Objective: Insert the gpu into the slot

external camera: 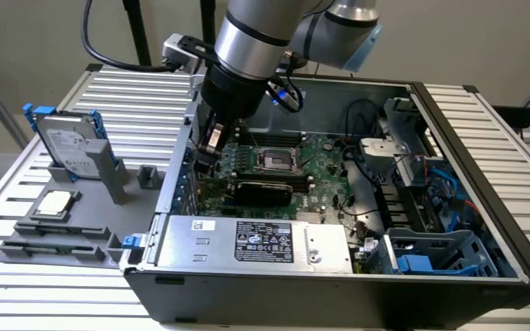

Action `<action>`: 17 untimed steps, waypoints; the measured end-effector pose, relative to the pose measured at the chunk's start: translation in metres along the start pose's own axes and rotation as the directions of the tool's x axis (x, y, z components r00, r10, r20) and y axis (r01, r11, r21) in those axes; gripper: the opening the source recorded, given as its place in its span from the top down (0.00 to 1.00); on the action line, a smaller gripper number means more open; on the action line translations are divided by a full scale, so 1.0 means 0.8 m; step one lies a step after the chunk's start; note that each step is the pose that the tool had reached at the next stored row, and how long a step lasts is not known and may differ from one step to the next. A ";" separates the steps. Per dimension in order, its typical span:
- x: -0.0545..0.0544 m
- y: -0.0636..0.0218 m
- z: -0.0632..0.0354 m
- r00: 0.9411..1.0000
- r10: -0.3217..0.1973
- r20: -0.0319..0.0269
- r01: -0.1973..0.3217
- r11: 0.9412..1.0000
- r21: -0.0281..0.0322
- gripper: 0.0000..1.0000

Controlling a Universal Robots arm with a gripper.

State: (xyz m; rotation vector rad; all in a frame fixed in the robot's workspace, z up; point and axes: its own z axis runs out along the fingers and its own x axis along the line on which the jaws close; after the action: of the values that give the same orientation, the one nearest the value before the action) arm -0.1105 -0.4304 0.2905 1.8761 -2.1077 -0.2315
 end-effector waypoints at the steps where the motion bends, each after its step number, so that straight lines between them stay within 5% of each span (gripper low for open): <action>1: 0.000 0.000 0.000 1.000 0.000 0.000 0.000 1.000 0.000 0.89; 17: -0.001 0.002 0.002 1.000 0.007 0.002 -0.007 1.000 0.000 0.89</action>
State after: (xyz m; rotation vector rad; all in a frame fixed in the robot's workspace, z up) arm -0.1124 -0.4296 0.2891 1.8685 -2.1158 -0.2325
